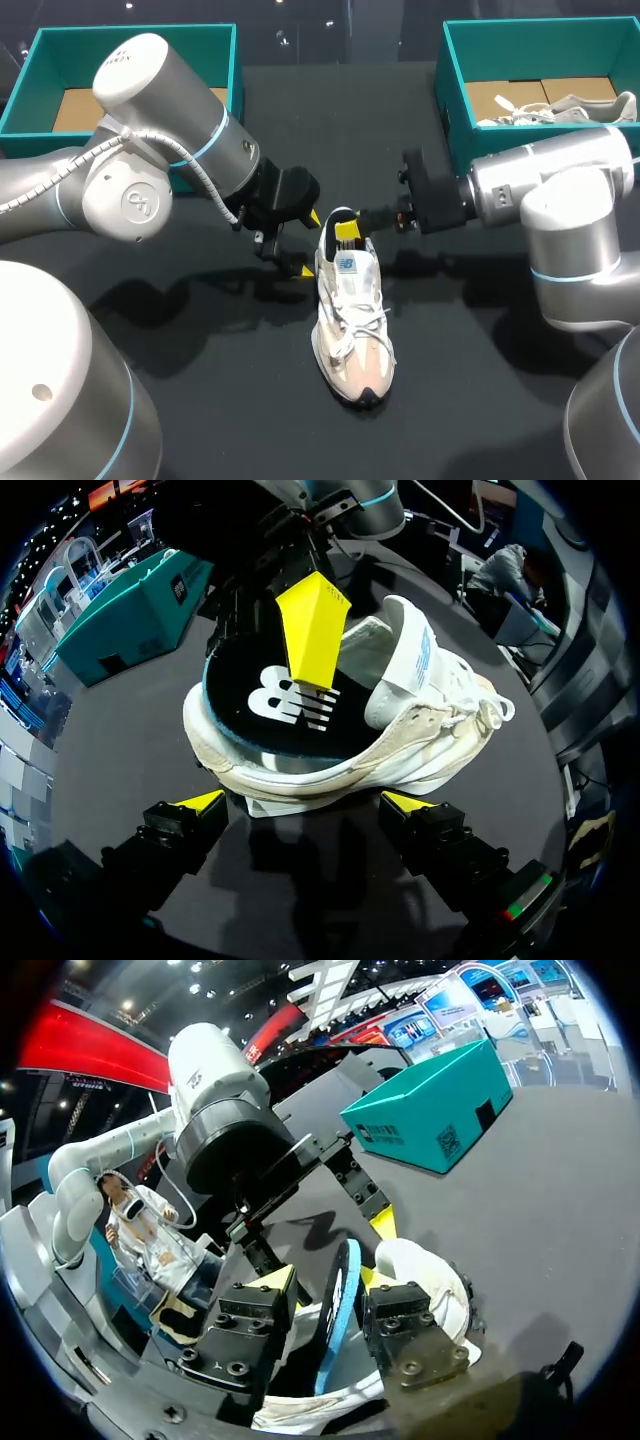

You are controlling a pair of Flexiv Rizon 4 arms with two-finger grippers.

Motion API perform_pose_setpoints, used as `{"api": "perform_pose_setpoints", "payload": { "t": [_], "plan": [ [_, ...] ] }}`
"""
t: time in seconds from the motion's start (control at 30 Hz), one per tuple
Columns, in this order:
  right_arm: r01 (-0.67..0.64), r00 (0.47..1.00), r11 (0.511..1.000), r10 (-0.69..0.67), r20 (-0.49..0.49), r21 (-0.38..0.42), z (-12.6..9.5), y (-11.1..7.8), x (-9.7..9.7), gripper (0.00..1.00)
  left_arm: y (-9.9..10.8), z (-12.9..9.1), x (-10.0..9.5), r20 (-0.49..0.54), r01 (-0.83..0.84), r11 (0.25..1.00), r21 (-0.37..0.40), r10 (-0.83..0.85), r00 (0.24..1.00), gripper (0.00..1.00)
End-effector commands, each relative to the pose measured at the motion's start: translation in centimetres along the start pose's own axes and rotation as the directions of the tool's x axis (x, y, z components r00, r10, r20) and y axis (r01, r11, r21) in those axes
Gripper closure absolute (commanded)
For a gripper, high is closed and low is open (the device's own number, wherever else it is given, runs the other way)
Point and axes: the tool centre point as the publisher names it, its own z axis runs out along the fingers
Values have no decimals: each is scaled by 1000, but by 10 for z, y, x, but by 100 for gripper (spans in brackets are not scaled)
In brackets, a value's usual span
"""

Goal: Take the shoe out of the shoebox, open the shoe tongue, remove and reinsert the insole, then place the shoe into the shoebox

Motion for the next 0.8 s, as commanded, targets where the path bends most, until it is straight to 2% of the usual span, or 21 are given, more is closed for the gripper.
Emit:
{"api": "perform_pose_setpoints", "payload": {
  "t": [0.03, 0.07, 0.1, 0.27, 0.43, 0.6, 0.67, 0.7, 0.73, 0.8],
  "plan": [
    [0, 1000, 1000, 0, -10, 17, -2, 8, -7, 76, 0, 1, 0, 0, 0, 1000, -3, 0, 1000, 0],
    [-3, 1000, 1000, 3, -12, 19, -2, 8, -9, 85, 0, 1, 0, 0, 0, 1000, -3, 0, 1000, 0],
    [-8, 1000, 1000, 9, -17, 23, -1, 8, -10, 100, 0, 1, 0, 0, 0, 1000, -3, 0, 1000, 0],
    [-62, 998, 997, 63, -26, 37, 5, -5, -14, 100, 0, 1, 0, 0, 0, 1000, -3, 0, 1000, 0],
    [-128, 991, 991, 129, -23, 49, 7, -24, -5, 100, 0, 1, 0, 0, 0, 1000, -3, 0, 1000, 0],
    [-128, 992, 991, 128, -6, 49, 5, -24, 3, 100, 0, 1, 0, 0, 0, 1000, -3, 0, 1000, 0],
    [-106, 994, 993, 106, 3, 49, 4, -20, 6, 75, 0, 1, 0, 0, 0, 1000, -3, 0, 1000, 0],
    [-96, 995, 994, 96, 6, 51, 3, -17, 7, 66, 0, 1, 0, 0, 0, 1000, -3, 0, 1000, 0],
    [-84, 996, 995, 84, 10, 55, 2, -13, 7, 61, 0, 1, 0, 0, 0, 1000, -3, 0, 1000, 0],
    [-74, 997, 995, 73, 15, 60, 1, -10, 7, 56, 0, 1, 0, 0, 0, 1000, -3, 0, 1000, 0]
  ]
}}
